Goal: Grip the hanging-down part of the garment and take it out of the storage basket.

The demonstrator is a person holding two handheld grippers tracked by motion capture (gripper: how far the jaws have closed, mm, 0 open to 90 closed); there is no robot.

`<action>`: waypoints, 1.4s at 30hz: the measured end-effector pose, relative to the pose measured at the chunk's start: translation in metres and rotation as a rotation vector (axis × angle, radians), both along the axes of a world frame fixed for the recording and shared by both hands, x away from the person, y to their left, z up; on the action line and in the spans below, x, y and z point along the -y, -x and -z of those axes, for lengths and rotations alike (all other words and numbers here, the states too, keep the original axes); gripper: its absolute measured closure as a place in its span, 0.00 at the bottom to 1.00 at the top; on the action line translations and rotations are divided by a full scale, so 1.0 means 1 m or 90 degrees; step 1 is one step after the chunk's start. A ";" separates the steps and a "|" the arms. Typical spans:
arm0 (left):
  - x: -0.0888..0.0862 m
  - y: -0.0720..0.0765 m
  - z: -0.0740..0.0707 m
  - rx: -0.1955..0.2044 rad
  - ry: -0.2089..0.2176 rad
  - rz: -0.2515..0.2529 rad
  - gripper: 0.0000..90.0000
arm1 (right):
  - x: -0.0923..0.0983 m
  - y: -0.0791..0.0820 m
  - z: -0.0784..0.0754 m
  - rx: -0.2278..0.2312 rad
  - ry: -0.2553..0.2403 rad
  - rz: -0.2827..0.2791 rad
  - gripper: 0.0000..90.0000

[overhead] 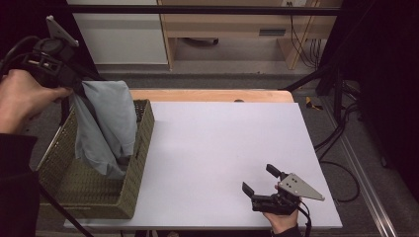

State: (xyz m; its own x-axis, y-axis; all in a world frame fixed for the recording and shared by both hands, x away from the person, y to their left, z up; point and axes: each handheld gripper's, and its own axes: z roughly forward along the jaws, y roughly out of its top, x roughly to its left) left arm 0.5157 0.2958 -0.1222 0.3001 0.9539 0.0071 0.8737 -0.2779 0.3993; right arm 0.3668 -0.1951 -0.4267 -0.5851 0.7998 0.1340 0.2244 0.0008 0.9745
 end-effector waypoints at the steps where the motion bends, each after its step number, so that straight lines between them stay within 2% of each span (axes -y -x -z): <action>1: 0.000 0.001 -0.002 0.000 -0.001 0.002 0.95 | 0.000 -0.001 0.000 0.003 0.002 -0.003 0.00; 9: 0.001 0.001 -0.008 -0.004 -0.007 0.004 0.95 | -0.007 -0.004 -0.007 0.011 0.001 -0.023 0.00; 16: 0.003 0.000 -0.015 -0.004 -0.012 0.005 0.95 | -0.026 -0.011 -0.020 0.019 -0.011 -0.056 0.00; 23: 0.004 0.001 -0.020 0.002 -0.012 0.005 0.95 | -0.056 -0.020 -0.037 0.024 -0.022 -0.101 0.00; 30: 0.002 -0.001 -0.021 0.001 -0.014 0.003 0.95 | -0.098 -0.031 -0.052 0.027 -0.032 -0.155 0.01; 36: 0.003 -0.002 -0.023 0.005 -0.016 0.006 0.95 | -0.133 -0.042 -0.056 0.030 -0.030 -0.194 0.01; 42: 0.004 -0.003 -0.023 0.004 -0.018 0.006 0.95 | -0.156 -0.053 -0.057 0.023 -0.031 -0.211 0.02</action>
State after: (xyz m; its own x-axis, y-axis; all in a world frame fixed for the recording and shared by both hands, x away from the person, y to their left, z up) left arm 0.5185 0.2917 -0.0987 0.3092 0.9503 0.0362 0.8684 -0.2976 0.3967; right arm 0.4200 -0.0389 -0.3701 -0.8174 0.5582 0.1426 0.1857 0.0209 0.9824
